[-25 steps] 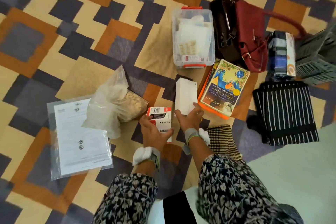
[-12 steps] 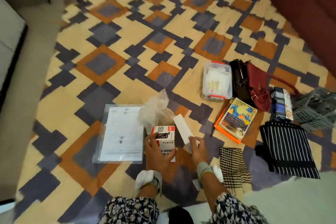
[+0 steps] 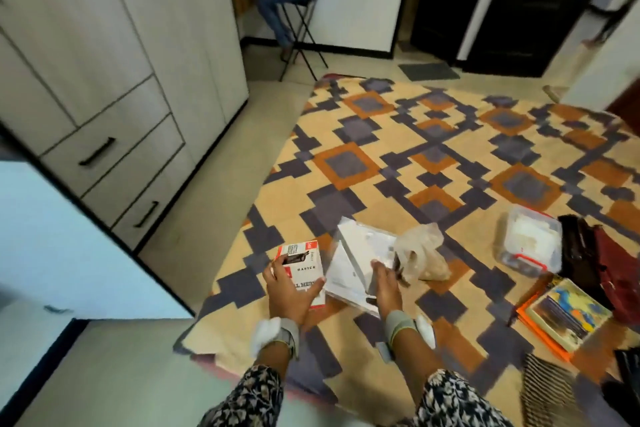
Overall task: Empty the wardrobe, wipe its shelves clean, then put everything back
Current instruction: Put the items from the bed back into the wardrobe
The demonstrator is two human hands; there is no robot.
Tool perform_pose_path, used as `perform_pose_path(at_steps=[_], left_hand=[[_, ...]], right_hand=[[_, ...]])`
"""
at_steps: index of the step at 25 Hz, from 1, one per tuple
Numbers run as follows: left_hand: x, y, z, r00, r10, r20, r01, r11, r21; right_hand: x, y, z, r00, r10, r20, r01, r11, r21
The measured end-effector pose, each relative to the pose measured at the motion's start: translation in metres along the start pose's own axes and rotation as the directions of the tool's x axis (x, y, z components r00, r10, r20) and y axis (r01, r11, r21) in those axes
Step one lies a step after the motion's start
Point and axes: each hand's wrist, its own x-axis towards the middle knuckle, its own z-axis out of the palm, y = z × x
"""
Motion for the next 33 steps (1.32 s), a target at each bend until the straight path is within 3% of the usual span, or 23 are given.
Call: perform_pose_path(at_steps=[4,9,14,17,21,25,30,33], left_hand=[[0.007,-0.036,-0.153,0.957,-0.086,-0.278,0.053,0.991,-0.122],[0.013,-0.073,-0.298,0.838,-0.183,-0.515,0.057,0.967,-0.25],[0.015,-0.11,-0.45,0.62,-0.224,-0.752,-0.001,0.958,-0.287],[0.022,-0.13,-0.536,0.503,-0.246,-0.828,-0.046,0.95,-0.31],[0.034,-0.152,-0.648,0.356,-0.25,-0.901,-0.08,0.952,-0.295],[0.039,-0.169,-0.749,0.24,-0.21,-0.948,-0.112,0.964,-0.242],[0.046,-0.187,-0.859,0.119,-0.126,-0.985,-0.162,0.976,-0.145],[0.059,-0.202,-0.931,0.103,-0.069,-0.992,-0.197,0.976,-0.088]], right_hand=[[-0.077,-0.016,0.134,0.957,-0.085,0.277,0.093,0.996,-0.013],[-0.148,-0.037,0.276,0.816,-0.168,0.553,0.231,0.972,-0.045],[-0.233,-0.048,0.435,0.643,-0.142,0.753,0.236,0.972,-0.018],[-0.283,-0.047,0.523,0.471,-0.163,0.867,0.219,0.974,0.064],[-0.352,-0.055,0.633,0.267,-0.119,0.956,0.136,0.987,0.085],[-0.423,-0.071,0.728,0.111,-0.125,0.986,0.064,0.991,0.118],[-0.496,-0.077,0.829,0.067,-0.094,0.993,-0.092,0.991,0.1],[-0.542,-0.083,0.889,0.031,-0.114,0.993,-0.185,0.976,0.118]])
